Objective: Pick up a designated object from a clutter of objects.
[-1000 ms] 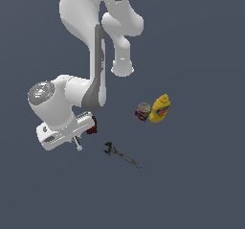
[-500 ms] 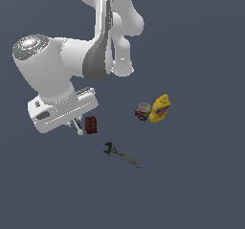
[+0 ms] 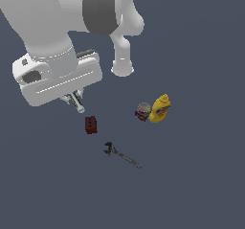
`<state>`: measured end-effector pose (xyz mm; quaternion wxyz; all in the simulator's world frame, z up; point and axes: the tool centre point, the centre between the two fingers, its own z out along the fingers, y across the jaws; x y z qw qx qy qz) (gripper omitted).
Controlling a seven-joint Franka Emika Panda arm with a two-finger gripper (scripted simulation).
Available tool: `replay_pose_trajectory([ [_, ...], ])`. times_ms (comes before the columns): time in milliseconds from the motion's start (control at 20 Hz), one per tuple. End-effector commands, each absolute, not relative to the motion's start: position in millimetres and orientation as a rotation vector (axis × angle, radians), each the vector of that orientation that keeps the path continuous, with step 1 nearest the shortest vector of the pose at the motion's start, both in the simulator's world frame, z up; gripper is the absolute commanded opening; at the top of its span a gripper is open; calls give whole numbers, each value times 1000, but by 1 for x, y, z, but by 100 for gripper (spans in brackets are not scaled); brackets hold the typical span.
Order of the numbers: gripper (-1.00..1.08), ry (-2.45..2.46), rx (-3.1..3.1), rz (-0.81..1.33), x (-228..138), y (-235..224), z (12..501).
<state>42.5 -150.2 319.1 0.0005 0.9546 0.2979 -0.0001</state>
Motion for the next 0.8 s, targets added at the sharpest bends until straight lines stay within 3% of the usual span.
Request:
replay_pose_trajectory([
  [0, -100, 936, 2999, -2, 39, -144, 344],
  [350, -100, 933, 3000, 0, 34, -133, 394],
  [750, -100, 931, 3000, 0, 33, -129, 415],
])
